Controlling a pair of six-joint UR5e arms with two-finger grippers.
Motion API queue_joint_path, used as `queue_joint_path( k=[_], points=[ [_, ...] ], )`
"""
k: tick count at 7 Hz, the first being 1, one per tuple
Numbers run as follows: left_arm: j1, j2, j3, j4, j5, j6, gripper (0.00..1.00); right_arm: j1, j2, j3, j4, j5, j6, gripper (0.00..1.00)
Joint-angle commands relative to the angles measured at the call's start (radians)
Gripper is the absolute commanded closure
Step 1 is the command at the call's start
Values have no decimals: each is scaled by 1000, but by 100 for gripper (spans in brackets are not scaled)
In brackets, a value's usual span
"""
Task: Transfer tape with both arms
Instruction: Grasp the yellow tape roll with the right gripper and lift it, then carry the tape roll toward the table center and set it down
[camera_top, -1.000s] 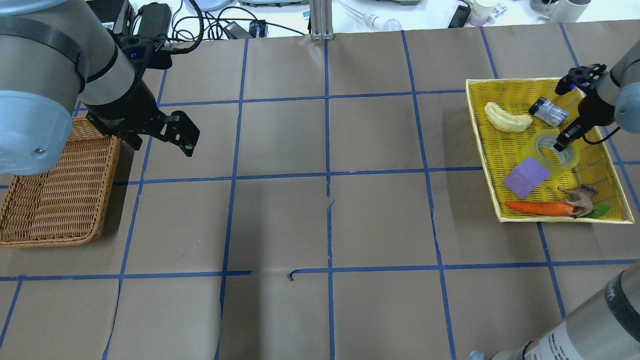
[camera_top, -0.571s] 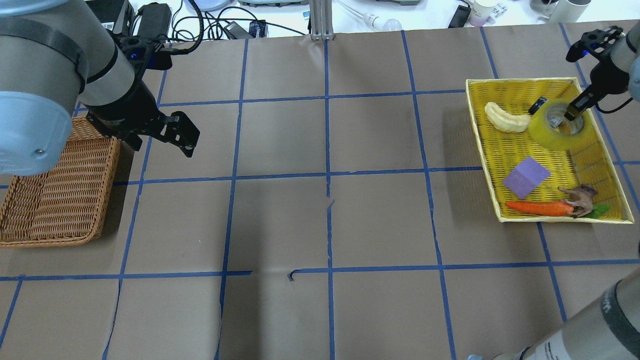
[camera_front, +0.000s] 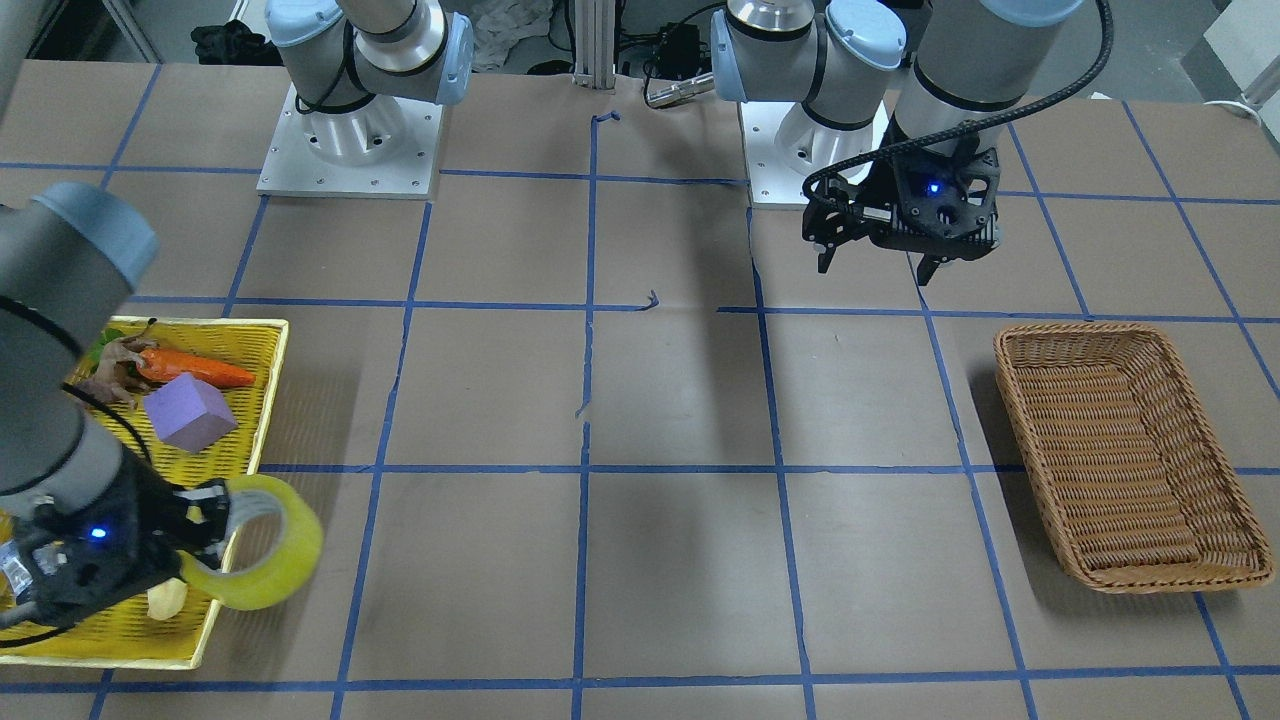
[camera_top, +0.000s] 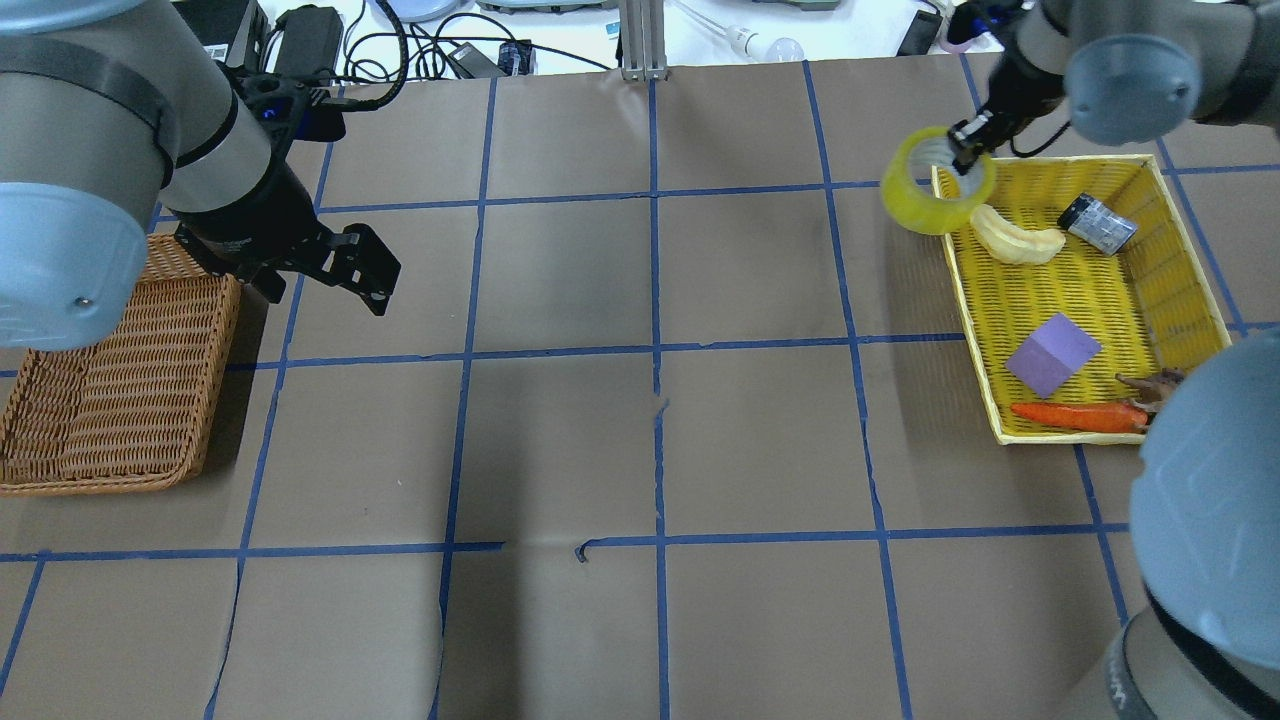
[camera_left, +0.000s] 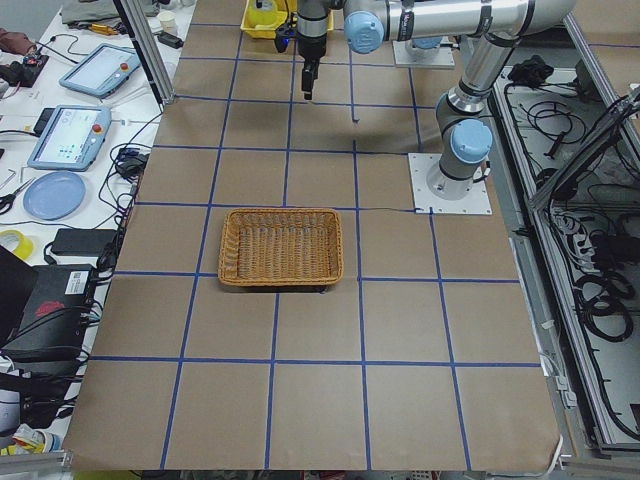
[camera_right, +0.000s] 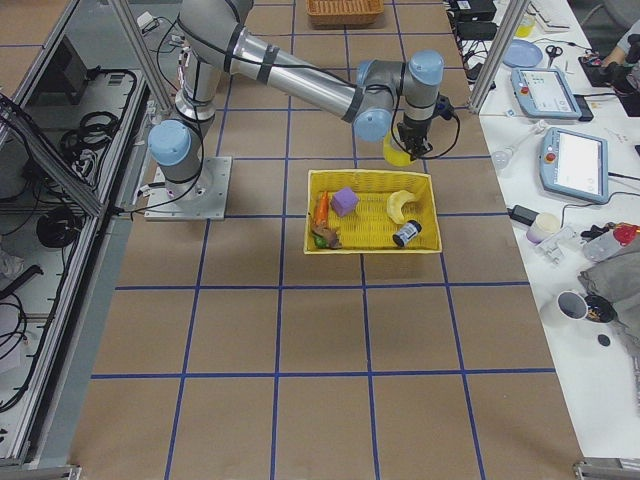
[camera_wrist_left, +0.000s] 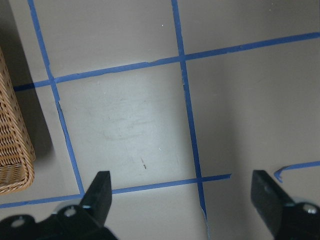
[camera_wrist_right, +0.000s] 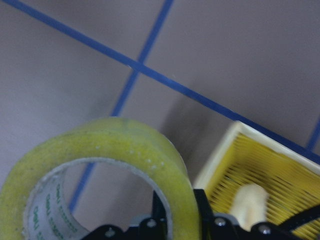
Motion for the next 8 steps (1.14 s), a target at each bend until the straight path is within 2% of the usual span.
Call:
queue_joint_path(
  k=[1, 2, 6, 8],
  points=[
    [0, 2, 0, 0, -1, 0, 0, 223, 123, -93, -6, 0, 332, 100],
    [0, -1, 5, 1, -1, 0, 0, 293, 161, -114, -9, 6, 450, 100],
    [6, -10, 9, 34, 1, 0, 0, 393, 242, -111, -9, 8, 502, 100],
    [14, -27, 11, 64, -2, -3, 0, 401, 245, -111, -11, -1, 523, 97]
  ],
)
